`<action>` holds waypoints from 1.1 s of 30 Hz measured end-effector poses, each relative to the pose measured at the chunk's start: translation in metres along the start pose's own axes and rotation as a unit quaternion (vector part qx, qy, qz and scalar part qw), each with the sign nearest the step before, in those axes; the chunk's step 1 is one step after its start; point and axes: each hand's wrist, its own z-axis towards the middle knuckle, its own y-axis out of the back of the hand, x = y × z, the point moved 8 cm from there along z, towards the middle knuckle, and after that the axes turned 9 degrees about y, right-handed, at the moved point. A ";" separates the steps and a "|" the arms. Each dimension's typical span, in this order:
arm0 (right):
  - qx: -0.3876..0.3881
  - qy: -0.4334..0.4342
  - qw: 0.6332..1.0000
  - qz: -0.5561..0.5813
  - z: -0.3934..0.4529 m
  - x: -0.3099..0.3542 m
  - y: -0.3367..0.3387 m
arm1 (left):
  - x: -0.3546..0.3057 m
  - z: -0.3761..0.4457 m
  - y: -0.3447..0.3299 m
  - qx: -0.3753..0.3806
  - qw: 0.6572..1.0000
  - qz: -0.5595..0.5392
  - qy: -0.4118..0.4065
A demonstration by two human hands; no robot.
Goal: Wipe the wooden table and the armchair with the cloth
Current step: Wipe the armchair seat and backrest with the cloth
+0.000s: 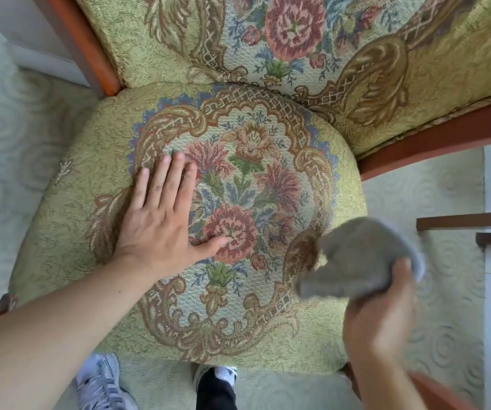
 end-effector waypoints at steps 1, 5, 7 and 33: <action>-0.007 0.041 0.996 -0.073 0.009 0.020 -0.012 | 0.000 0.000 0.000 0.001 1.000 0.004 -0.001; 0.089 0.135 0.966 -0.204 0.036 0.055 -0.116 | 0.000 0.001 0.000 0.001 1.000 0.014 0.001; 0.167 0.197 0.904 -0.342 0.040 0.046 -0.170 | 0.001 0.001 0.000 -0.003 1.000 0.014 0.002; 0.294 0.300 0.861 -0.288 -0.105 -0.015 -0.132 | 0.002 -0.002 -0.001 0.042 0.999 -0.017 0.007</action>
